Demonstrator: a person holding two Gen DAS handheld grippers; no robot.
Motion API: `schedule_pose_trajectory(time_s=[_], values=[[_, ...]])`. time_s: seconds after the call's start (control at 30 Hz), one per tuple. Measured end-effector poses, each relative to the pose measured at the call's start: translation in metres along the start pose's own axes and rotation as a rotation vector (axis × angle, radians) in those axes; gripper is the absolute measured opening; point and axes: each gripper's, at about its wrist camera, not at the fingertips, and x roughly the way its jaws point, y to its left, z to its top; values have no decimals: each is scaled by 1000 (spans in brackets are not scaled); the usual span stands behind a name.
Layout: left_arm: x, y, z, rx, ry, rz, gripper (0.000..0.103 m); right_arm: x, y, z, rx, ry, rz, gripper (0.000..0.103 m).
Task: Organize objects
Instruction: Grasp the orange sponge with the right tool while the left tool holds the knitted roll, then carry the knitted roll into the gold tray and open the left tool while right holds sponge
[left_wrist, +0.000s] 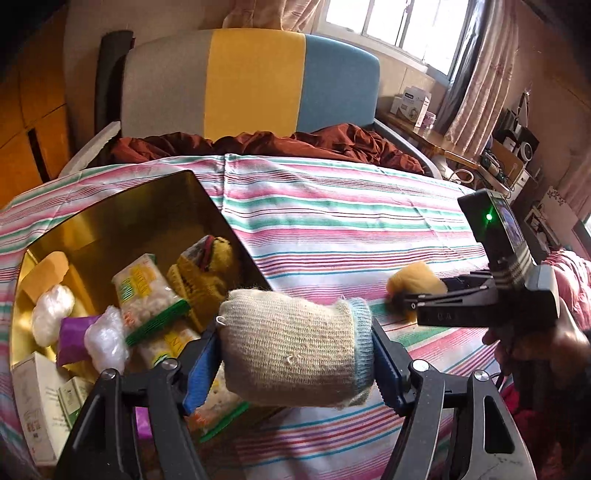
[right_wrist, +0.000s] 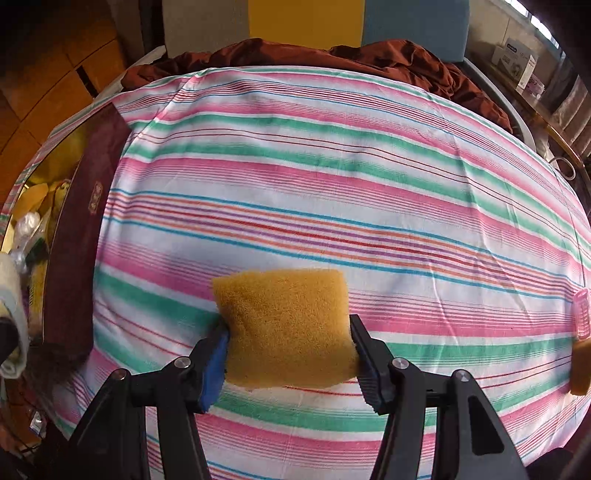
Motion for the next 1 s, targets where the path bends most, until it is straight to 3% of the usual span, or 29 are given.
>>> schedule_pose_trajectory(time_s=[0.13,1.0], values=[[-13,6,-9,-11,-24,25,73,5,22,-1,-118,-27,-73,60],[-55,66,-39,-120,-78,148,73,11,18,4,-126,-34,-70,62]])
